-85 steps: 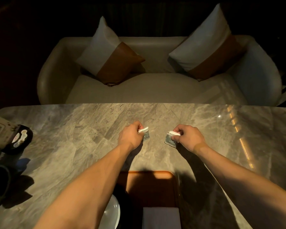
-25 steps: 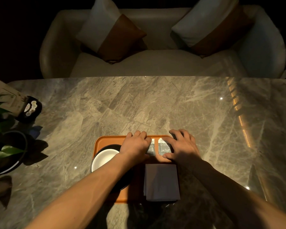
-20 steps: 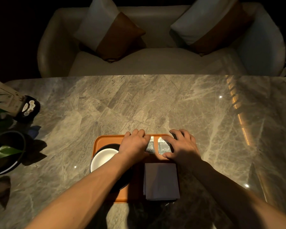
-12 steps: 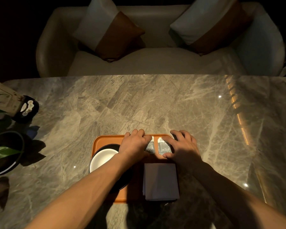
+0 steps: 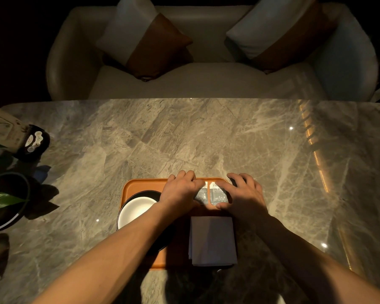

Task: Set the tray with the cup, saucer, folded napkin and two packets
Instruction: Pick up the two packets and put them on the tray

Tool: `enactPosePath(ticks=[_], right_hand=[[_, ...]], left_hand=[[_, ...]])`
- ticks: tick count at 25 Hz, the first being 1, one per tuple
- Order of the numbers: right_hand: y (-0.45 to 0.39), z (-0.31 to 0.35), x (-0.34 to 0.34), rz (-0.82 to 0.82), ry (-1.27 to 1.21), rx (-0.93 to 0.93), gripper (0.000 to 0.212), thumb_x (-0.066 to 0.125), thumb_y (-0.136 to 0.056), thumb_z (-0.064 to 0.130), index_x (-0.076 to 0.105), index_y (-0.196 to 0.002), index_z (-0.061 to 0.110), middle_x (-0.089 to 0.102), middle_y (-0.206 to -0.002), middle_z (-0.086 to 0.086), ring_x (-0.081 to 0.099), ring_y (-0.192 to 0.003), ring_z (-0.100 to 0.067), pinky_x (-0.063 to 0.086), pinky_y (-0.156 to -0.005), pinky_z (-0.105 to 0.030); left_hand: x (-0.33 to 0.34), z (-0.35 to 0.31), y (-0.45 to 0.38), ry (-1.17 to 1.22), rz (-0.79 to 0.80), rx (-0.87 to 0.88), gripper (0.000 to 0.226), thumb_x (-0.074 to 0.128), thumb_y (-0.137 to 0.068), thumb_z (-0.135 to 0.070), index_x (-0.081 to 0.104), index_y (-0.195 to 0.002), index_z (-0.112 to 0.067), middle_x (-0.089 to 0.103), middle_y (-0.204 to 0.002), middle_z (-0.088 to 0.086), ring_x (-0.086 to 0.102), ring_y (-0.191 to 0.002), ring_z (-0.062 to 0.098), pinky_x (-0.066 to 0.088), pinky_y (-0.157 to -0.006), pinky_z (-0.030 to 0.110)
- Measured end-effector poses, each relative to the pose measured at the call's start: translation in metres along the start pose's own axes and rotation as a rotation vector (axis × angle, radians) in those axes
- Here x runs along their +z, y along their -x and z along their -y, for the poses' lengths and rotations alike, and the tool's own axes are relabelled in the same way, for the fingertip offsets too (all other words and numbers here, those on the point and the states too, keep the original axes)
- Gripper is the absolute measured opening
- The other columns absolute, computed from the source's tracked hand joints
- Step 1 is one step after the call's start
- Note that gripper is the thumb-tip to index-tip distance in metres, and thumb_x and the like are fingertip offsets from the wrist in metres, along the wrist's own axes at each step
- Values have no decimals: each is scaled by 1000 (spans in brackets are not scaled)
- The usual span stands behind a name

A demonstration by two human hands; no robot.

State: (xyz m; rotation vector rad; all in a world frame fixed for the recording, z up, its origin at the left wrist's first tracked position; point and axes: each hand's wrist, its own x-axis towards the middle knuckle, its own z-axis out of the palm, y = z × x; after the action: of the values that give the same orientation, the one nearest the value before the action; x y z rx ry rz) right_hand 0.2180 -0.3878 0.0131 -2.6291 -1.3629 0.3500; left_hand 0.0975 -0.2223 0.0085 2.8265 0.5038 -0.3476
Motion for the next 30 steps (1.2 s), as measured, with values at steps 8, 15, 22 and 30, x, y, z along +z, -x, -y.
enactPosePath(ticks=[8,15,22,30], right_hand=[[2,-2,2,-34,8,-11,70,92,-49,46,71,-112,24,66,-122,-11,58,-113,-37,47,-86,-54],[1,-2,6,-42,-1,-7,70,89,-55,47,69,-118,24,62,-129,-11,55,-118,-35,45,-90,-52],[-6,-7,14,50,-58,24,69,78,-68,51,54,-132,39,45,-145,0,33,-134,-25,30,-105,-47],[-4,-12,-11,122,-129,7,69,67,-73,59,44,-136,44,37,-149,8,20,-136,-19,24,-109,-42]], left_hand=[[1,1,-1,18,-17,13,61,73,-75,-54,56,-127,-26,53,-115,3,48,-104,24,37,-80,38],[0,0,0,25,-5,0,61,72,-77,-54,54,-129,-28,52,-117,3,47,-107,24,37,-83,38],[-4,-3,1,34,40,-50,57,66,-80,-57,53,-129,-32,49,-118,-1,46,-110,23,36,-87,38],[-22,-2,11,94,25,-110,63,71,-74,-58,51,-131,-38,50,-122,-6,44,-116,19,34,-93,36]])
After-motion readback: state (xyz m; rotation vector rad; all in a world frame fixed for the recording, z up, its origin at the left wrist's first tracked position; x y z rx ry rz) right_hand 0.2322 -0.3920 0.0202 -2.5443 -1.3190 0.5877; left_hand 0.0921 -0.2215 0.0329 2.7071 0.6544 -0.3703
